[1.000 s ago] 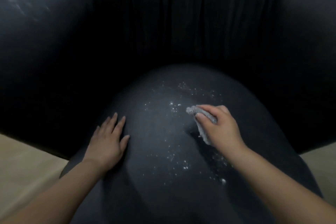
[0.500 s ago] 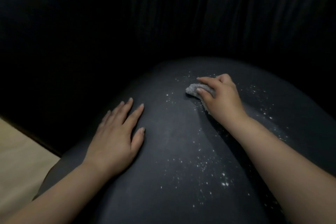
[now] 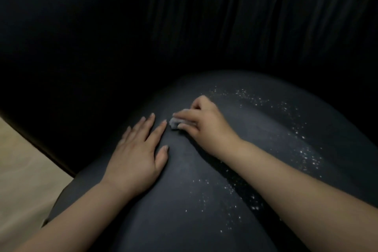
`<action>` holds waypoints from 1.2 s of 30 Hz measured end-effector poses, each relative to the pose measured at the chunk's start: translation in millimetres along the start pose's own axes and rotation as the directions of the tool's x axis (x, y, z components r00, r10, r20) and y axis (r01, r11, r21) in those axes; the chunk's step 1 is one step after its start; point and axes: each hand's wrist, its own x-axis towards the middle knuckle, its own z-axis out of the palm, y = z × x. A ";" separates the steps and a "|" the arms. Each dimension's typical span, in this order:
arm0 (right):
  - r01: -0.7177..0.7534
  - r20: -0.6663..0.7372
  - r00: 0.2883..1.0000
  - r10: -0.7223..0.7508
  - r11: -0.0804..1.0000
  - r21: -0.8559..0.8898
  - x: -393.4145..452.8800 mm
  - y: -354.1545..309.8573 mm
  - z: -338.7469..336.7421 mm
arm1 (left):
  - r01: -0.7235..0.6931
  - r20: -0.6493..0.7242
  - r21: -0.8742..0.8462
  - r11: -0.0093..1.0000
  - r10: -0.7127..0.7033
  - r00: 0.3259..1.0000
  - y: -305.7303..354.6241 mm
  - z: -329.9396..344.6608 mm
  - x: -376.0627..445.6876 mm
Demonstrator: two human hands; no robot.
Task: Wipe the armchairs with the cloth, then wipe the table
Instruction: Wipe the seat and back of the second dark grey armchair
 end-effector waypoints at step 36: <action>-0.280 -0.124 0.957 0.261 0.944 -0.176 -75.4 27.7 -74.9 | 0.067 0.089 -0.171 0.983 -0.052 0.995 13.6 -7.2 5.6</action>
